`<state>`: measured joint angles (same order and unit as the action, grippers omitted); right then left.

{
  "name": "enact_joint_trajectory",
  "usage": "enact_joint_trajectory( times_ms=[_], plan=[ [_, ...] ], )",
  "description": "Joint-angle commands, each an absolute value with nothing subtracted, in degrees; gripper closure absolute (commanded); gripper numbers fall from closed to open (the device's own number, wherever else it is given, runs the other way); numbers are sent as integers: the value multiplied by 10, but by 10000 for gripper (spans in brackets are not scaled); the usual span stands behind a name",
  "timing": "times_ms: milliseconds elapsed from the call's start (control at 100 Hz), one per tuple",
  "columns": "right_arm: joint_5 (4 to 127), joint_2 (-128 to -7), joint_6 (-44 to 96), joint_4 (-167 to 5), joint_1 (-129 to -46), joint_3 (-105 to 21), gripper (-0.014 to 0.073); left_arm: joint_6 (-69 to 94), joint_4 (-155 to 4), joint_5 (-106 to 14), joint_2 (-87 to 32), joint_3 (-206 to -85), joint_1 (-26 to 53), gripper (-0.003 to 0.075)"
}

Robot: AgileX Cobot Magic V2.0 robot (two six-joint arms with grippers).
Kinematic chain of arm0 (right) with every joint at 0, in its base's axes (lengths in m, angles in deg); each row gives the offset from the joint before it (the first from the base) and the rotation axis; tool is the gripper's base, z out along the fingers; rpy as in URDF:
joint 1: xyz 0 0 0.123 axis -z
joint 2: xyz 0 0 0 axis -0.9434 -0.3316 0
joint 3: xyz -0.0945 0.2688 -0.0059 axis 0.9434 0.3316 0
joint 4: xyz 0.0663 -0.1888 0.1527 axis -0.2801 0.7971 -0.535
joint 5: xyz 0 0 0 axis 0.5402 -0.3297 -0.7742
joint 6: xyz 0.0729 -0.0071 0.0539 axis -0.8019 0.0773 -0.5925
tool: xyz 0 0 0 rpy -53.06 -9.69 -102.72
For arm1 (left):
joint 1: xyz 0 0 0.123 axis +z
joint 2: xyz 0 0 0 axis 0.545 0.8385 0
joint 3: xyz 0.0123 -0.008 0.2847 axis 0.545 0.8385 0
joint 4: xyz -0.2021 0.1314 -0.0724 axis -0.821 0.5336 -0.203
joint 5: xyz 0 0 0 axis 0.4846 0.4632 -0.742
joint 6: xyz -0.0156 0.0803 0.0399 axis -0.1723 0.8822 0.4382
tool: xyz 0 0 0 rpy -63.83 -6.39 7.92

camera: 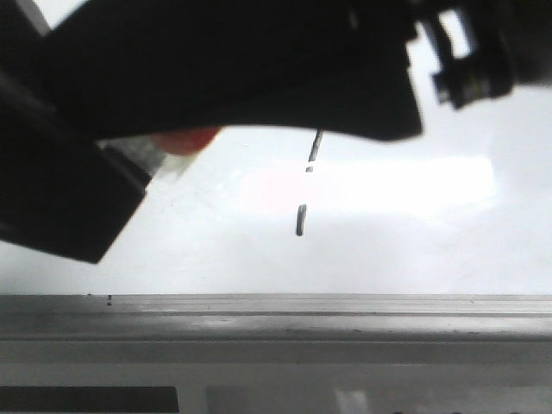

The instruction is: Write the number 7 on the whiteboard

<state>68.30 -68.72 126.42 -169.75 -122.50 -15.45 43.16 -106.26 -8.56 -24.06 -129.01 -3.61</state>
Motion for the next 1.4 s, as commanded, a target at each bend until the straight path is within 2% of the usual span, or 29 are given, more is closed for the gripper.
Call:
enact_joint_trajectory(
  times_ms=[0,190,340,390,430,490,630,680,730,1110,1160,1210,1280,1390],
  plan=[
    [762,-678,1258,-1723,-1228,-174,665,431,-1129,-114,-246,-1309,-37,497],
    [767,-678,1258,-1723,-1228,-174,665,431,-1137,-120,-246,-1309,-37,743],
    [771,-678,1255,-1723,-1228,-174,663,431,-1137,-113,-246,-1309,-37,741],
    [771,-678,1250,-1723,-1228,-174,637,431,-1137,-109,-246,-1309,-37,741],
    [768,-678,1246,-1723,-1228,-174,599,431,-1137,-108,-246,-1309,-37,741],
    [758,-678,1232,-1723,-1228,-174,484,431,-1137,-107,-246,-1309,-37,741],
    [734,-674,1200,-1724,-1228,-175,116,431,-1139,-98,-246,-1309,-37,741],
    [730,-667,1200,-1724,-1228,-175,41,431,-1140,-93,-246,-1309,-37,741],
    [722,-656,1200,-1725,-1228,-175,15,431,-1143,-91,-248,-1309,-37,741],
    [614,-538,1200,-1730,-1228,-175,32,431,-1161,-93,-271,-1309,-37,741],
    [600,-531,1200,-1731,-1228,-175,55,431,-1164,-93,-271,-1309,-37,741],
    [586,-524,1199,-1732,-1228,-175,114,431,-1170,-93,-271,-1309,-37,741],
    [568,-517,1199,-1732,-1228,-175,258,431,-1191,-94,-271,-1308,-37,741],
    [550,-496,1199,-1732,-1228,-175,564,431,-1267,-117,-271,-1289,-37,741]
  ],
)
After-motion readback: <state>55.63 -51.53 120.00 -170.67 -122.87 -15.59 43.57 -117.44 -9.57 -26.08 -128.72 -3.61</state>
